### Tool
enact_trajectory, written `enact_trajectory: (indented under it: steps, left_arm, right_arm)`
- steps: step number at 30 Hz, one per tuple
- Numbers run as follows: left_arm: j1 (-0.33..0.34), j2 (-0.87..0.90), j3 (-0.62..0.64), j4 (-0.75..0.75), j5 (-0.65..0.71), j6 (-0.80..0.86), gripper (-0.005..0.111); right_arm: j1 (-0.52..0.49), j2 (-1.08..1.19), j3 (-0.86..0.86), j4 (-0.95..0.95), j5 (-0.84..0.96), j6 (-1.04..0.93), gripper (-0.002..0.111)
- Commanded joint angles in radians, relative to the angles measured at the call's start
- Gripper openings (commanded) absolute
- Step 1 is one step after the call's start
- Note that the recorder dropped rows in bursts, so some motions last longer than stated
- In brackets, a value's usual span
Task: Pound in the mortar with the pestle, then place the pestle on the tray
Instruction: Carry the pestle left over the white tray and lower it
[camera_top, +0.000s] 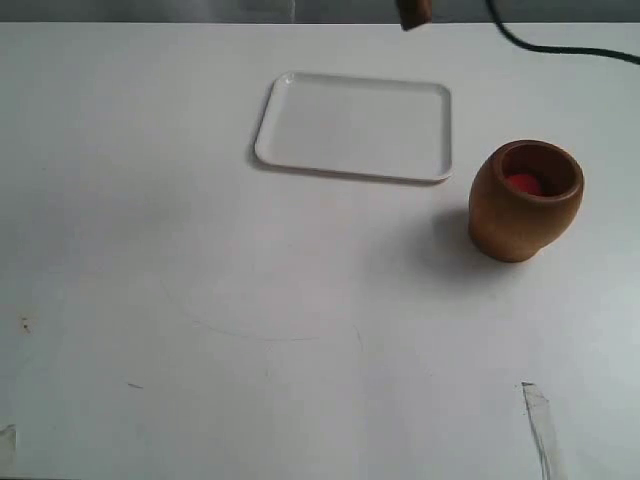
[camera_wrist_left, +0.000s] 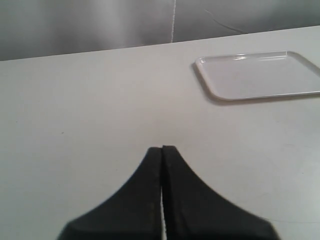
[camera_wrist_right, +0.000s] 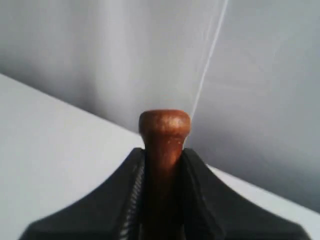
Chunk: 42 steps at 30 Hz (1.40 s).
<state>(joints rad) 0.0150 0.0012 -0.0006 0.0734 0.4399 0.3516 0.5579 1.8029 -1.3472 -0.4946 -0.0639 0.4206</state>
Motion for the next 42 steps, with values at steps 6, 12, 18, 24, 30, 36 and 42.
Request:
enact_trajectory:
  steps: [6, 12, 18, 24, 30, 36, 42]
  left_arm:
    - [-0.008, -0.001, 0.001, -0.007, -0.003, -0.008, 0.000]
    - [-0.008, -0.001, 0.001, -0.007, -0.003, -0.008, 0.000]
    - [-0.008, -0.001, 0.001, -0.007, -0.003, -0.008, 0.000]
    - [-0.008, -0.001, 0.001, -0.007, -0.003, -0.008, 0.000]
    - [-0.008, -0.001, 0.001, -0.007, -0.003, -0.008, 0.000]
    - [-0.008, -0.001, 0.001, -0.007, -0.003, -0.008, 0.000]
    - [-0.008, -0.001, 0.001, -0.007, -0.003, -0.008, 0.000]
  right_arm:
    - [0.012, 0.318, -0.145, 0.051, 0.106, 0.007, 0.000]
    - [0.012, 0.402, -0.145, 0.051, 0.078, 0.007, 0.000]
    - [0.012, 0.449, -0.145, 0.051, 0.049, 0.007, 0.000]
    - [0.012, 0.482, -0.145, 0.051, 0.018, 0.007, 0.000]
    - [0.012, 0.520, -0.145, 0.051, 0.022, 0.007, 0.000]
    - [0.012, 0.522, -0.145, 0.051, 0.021, 0.007, 0.000]
    - [0.012, 0.522, -0.145, 0.051, 0.021, 0.007, 0.016]
